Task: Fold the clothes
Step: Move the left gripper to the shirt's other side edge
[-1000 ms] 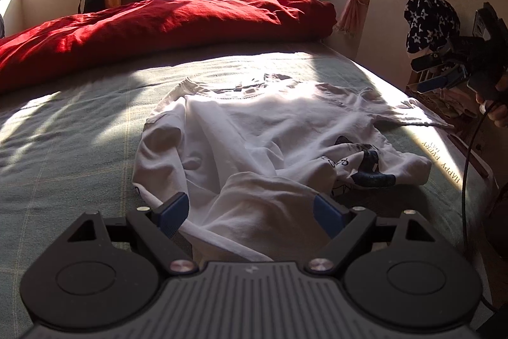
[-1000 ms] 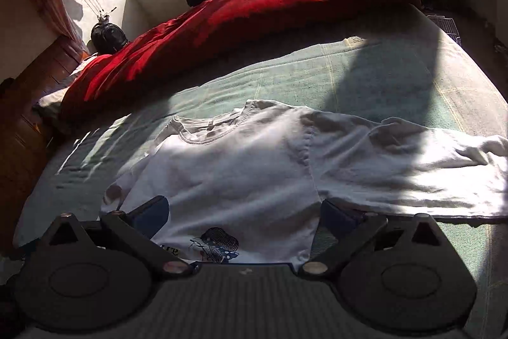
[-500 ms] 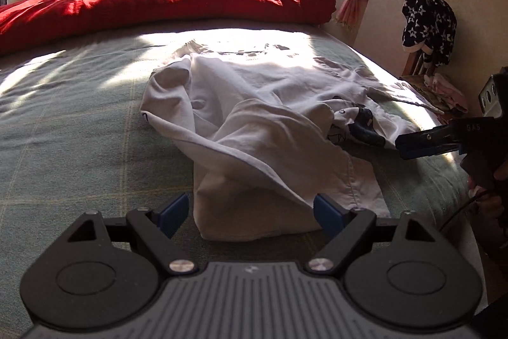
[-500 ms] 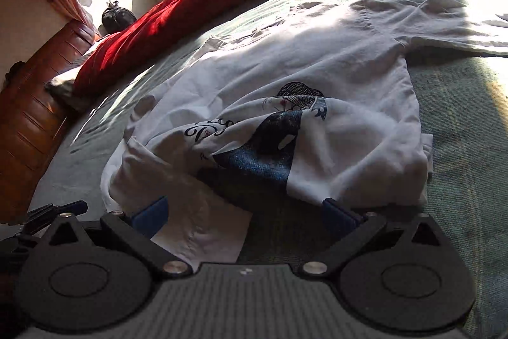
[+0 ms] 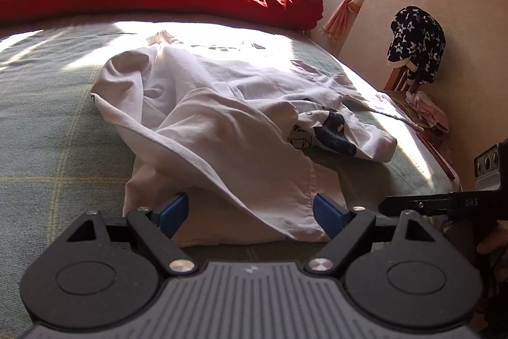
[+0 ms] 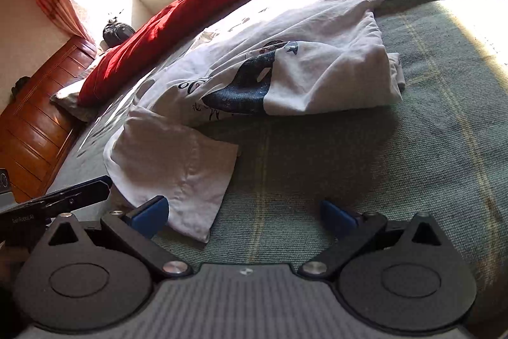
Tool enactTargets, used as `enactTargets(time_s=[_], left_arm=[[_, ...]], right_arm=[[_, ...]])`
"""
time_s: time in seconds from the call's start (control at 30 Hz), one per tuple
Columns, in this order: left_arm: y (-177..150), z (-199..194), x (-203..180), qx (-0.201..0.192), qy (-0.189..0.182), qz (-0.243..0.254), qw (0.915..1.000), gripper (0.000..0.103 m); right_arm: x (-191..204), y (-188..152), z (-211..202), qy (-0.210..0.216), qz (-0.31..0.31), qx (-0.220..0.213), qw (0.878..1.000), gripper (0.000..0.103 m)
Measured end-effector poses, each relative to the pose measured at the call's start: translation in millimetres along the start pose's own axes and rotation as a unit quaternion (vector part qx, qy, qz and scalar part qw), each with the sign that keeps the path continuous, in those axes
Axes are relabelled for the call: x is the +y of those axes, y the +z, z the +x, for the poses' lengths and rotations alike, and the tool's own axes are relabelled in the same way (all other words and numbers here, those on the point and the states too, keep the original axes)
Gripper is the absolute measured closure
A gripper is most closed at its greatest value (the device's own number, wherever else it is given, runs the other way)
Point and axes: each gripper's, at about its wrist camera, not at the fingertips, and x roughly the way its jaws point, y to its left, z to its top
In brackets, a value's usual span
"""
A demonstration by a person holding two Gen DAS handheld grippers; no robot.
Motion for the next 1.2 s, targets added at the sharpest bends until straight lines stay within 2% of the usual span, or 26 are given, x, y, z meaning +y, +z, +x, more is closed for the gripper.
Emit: enactTargets(time_s=[0.17,0.27,0.43,0.5,0.57,0.63,0.7,0.77,0.87,0.93,1.03,1.1,1.2], left_arm=[[0.2,19.4,0.9,-0.003,-0.019,-0.033,0.9993,0.019],[1.5,29.6,-4.6,-0.006,-0.014,-0.035,0.9993,0.019],[3.5,31.3,-12.4,-0.033,-0.032,-0.053,0.9976,0.018],[4.2,33.6,-16.4,-0.036,-0.009,-0.034,0.9987,0.018],[3.4,39.8,-16.7,-0.026,0.038,-0.026,0.9986,0.019],[0.6,40.1,-13.4,-0.032,0.064,-0.031,0.9970,0.025],[-0.5,33.8,-8.1,-0.048,0.053,-0.049,0.9962,0.055],[-0.1,25.1,-2.2,-0.071,0.023,-0.071,0.9947,0.068],[1.5,18.2,3.4,-0.084,-0.020,-0.087,0.9925,0.066],[-0.4,24.4,5.2,-0.068,-0.026,-0.090,0.9933,0.053],[-8.1,33.6,4.9,-0.048,-0.044,-0.106,0.9922,0.051],[-10.2,33.9,-3.4,-0.055,-0.066,-0.094,0.9918,0.047],[-6.4,36.6,-14.8,-0.073,-0.072,-0.068,0.9925,0.034]], right_arm=[[-4.2,-4.7,-1.0,0.015,-0.003,-0.011,1.000,0.000],[-6.4,-6.3,-1.6,0.023,-0.005,-0.014,1.000,0.000],[-10.9,-8.0,-2.8,0.037,-0.003,-0.019,0.999,0.000],[-12.7,-8.7,-3.3,0.042,-0.002,-0.021,0.999,0.000],[-14.6,-9.3,-3.8,0.048,-0.001,-0.023,0.999,0.000],[-16.4,-10.0,-4.3,0.053,0.000,-0.025,0.998,0.000],[-17.1,-10.9,-4.4,0.056,-0.001,-0.027,0.998,0.000],[-16.9,-12.0,-4.1,0.057,-0.004,-0.029,0.998,0.000],[-15.8,-12.8,-2.7,0.054,-0.009,-0.030,0.998,0.000],[-14.9,-13.6,-2.2,0.052,-0.011,-0.029,0.998,0.000],[-14.6,-14.2,-2.5,0.051,-0.012,-0.030,0.998,0.000],[-15.2,-14.8,-2.9,0.053,-0.012,-0.031,0.998,0.000],[-15.0,-15.0,-2.5,0.052,-0.013,-0.032,0.998,0.000]])
